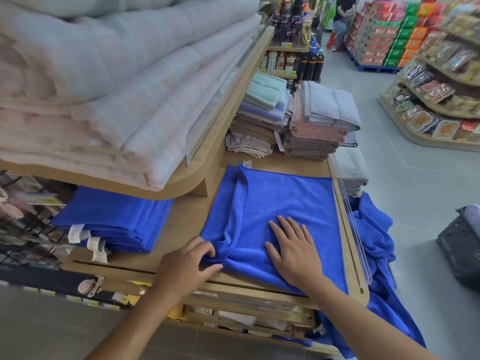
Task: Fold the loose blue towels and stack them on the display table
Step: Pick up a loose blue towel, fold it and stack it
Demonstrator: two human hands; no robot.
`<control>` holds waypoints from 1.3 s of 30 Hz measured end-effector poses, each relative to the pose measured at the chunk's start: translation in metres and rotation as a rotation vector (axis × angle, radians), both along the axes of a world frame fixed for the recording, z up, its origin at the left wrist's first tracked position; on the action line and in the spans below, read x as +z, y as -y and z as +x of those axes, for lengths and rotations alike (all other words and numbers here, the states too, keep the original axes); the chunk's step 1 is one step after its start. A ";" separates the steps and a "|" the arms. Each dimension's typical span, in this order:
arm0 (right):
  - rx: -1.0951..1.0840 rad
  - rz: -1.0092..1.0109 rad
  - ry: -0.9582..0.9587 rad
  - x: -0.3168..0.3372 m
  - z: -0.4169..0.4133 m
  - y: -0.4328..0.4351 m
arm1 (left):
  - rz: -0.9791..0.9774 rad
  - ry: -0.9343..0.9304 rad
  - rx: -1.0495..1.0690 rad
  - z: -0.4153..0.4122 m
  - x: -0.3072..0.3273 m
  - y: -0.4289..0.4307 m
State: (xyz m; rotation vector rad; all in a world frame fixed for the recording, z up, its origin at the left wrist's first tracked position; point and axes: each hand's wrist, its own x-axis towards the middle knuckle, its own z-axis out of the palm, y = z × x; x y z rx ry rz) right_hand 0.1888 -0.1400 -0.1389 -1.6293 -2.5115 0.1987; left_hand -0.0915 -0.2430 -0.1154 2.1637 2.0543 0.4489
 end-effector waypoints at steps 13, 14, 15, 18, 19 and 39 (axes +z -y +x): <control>0.011 -0.026 0.030 0.003 -0.001 0.000 | -0.092 0.447 0.540 -0.023 0.001 0.021; 0.012 -0.028 0.029 0.002 -0.001 0.000 | -0.052 0.372 0.522 -0.018 0.003 0.022; 0.015 -0.035 0.031 0.002 -0.001 0.000 | 0.026 0.333 0.476 -0.011 0.006 0.022; 0.023 -0.053 0.044 0.003 -0.002 0.001 | 0.223 0.260 0.131 0.020 0.008 0.009; 0.023 -0.056 0.043 0.005 -0.003 0.002 | 0.241 0.238 -0.011 0.029 0.006 0.001; -0.118 -0.083 0.080 0.011 0.029 -0.013 | -0.110 -0.136 0.009 0.068 -0.012 -0.082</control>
